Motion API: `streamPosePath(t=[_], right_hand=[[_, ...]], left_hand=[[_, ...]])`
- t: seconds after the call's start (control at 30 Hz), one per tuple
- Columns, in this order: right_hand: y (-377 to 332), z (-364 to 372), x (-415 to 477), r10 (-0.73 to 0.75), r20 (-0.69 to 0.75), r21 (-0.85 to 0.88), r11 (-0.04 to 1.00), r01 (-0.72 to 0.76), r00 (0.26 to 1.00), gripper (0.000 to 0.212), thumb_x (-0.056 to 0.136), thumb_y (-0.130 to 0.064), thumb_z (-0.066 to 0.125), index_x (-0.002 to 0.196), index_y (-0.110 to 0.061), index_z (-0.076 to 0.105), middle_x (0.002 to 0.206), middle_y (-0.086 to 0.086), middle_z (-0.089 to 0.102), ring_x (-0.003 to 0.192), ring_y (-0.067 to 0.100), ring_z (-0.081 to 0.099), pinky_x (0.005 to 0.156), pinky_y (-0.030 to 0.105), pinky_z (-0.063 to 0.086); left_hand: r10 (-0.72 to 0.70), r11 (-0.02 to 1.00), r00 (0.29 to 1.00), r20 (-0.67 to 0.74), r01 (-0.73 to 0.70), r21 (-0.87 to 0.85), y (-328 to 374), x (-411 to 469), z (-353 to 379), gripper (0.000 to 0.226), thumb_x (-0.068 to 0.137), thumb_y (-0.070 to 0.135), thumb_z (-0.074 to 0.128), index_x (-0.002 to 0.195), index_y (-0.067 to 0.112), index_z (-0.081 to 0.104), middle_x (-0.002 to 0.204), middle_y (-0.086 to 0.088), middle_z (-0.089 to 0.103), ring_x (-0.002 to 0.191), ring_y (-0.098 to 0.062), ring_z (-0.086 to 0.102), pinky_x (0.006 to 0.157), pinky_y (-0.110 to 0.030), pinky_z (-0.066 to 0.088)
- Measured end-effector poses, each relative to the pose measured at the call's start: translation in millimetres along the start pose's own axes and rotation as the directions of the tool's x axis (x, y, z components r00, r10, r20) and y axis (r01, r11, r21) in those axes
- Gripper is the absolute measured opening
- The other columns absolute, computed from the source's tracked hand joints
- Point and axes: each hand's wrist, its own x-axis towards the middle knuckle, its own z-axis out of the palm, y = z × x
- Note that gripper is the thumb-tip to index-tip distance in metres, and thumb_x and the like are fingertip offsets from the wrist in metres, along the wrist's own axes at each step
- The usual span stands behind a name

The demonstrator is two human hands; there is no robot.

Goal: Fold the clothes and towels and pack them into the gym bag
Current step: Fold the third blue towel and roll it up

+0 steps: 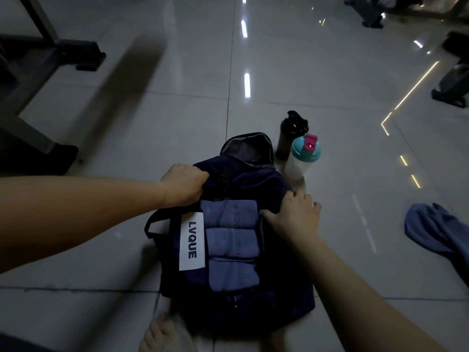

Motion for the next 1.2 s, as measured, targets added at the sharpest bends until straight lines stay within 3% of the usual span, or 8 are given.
streamPosePath(t=[0.13, 0.27, 0.4, 0.53, 0.73, 0.93, 1.07, 1.2], right_hand=[[13.8, 3.9, 14.7, 0.031, 0.051, 0.348, 0.936, -0.047, 0.998, 0.026, 0.088, -0.034, 0.057, 0.094, -0.010, 0.065, 0.102, 0.016, 0.069, 0.098, 0.037, 0.064, 0.086, 0.041, 0.045], [40.8, -16.1, 19.9, 0.062, 0.206, 0.856, 0.473, -0.210, 0.977, 0.017, 0.093, -0.012, 0.064, 0.080, -0.003, 0.070, 0.085, 0.017, 0.070, 0.074, 0.025, 0.066, 0.061, 0.028, 0.050], [53.8, -11.5, 17.2, -0.022, 0.234, 0.727, 0.668, -0.160, 0.972, 0.033, 0.093, -0.027, 0.063, 0.075, 0.001, 0.064, 0.072, 0.012, 0.063, 0.067, 0.024, 0.059, 0.061, 0.034, 0.043], [35.4, -1.8, 3.8, -0.036, 0.303, 0.488, 0.864, -0.123, 0.952, 0.058, 0.071, -0.072, 0.064, 0.092, -0.018, 0.063, 0.093, 0.007, 0.068, 0.087, 0.031, 0.067, 0.072, 0.036, 0.053], [39.6, -10.1, 12.3, -0.066, 0.311, 0.449, 0.889, -0.086, 0.948, 0.013, 0.083, -0.024, 0.060, 0.078, -0.014, 0.053, 0.088, 0.010, 0.063, 0.082, 0.032, 0.064, 0.069, 0.032, 0.048], [79.3, -25.6, 18.8, -0.153, 0.424, 0.566, 0.814, -0.130, 0.893, 0.024, 0.085, -0.017, 0.070, 0.088, 0.006, 0.067, 0.081, 0.012, 0.065, 0.067, 0.022, 0.059, 0.060, 0.031, 0.043], [72.0, -18.3, 7.5, -0.165, 0.400, 0.553, 0.828, -0.093, 0.902, 0.030, 0.080, -0.029, 0.078, 0.089, -0.002, 0.069, 0.082, 0.009, 0.069, 0.066, 0.019, 0.064, 0.055, 0.028, 0.046], [61.9, -8.4, -11.0, -0.200, 0.507, 0.401, 0.916, -0.025, 0.839, 0.037, 0.073, -0.030, 0.081, 0.098, -0.007, 0.065, 0.093, 0.010, 0.069, 0.081, 0.026, 0.067, 0.066, 0.033, 0.056]], left_hand=[[-0.067, 0.848, 0.986, -0.152, -0.024, -0.530, 3.2, 4.9, -7.3, 0.009, 0.096, 0.024, 0.060, 0.089, 0.022, 0.054, 0.082, 0.000, 0.064, 0.079, -0.029, 0.061, 0.067, -0.034, 0.040], [-0.094, 0.707, 0.995, -0.023, 0.050, -0.705, 20.5, 9.2, 0.1, 0.012, 0.099, 0.026, 0.060, 0.089, 0.019, 0.056, 0.082, 0.000, 0.062, 0.077, -0.022, 0.058, 0.069, -0.034, 0.043], [-0.193, 0.818, 0.981, 0.017, 0.171, -0.549, 32.3, 14.7, 13.8, 0.016, 0.100, 0.029, 0.055, 0.087, 0.019, 0.053, 0.084, -0.001, 0.059, 0.080, -0.027, 0.056, 0.067, -0.033, 0.035], [-0.264, 0.740, 0.963, -0.056, 0.165, -0.652, 41.8, 19.3, 9.8, 0.019, 0.101, 0.028, 0.054, 0.086, 0.017, 0.057, 0.083, -0.003, 0.063, 0.076, -0.025, 0.057, 0.066, -0.034, 0.037], [-0.001, 0.861, 0.994, 0.112, 0.058, -0.505, 43.0, 15.5, 17.1, 0.019, 0.094, 0.040, 0.065, 0.098, 0.022, 0.060, 0.096, 0.001, 0.063, 0.092, -0.023, 0.062, 0.073, -0.031, 0.044], [0.229, 0.959, 0.919, 0.320, -0.158, -0.233, 39.2, 2.4, 17.1, 0.131, 0.049, 0.100, 0.055, 0.154, 0.023, 0.035, 0.143, 0.003, 0.039, 0.131, -0.020, 0.039, 0.111, -0.036, 0.038], [0.236, 0.968, 0.885, 0.402, -0.181, -0.172, 60.2, -18.3, 26.9, 0.148, 0.051, 0.102, 0.052, 0.162, 0.019, -0.001, 0.168, -0.004, 0.003, 0.153, -0.030, 0.007, 0.125, -0.048, 0.011], [0.226, 0.974, 0.860, 0.457, -0.193, -0.120, 77.6, -34.9, 40.4, 0.160, 0.047, 0.103, 0.053, 0.156, 0.018, -0.028, 0.165, -0.006, -0.029, 0.153, -0.028, -0.023, 0.122, -0.059, -0.008]])
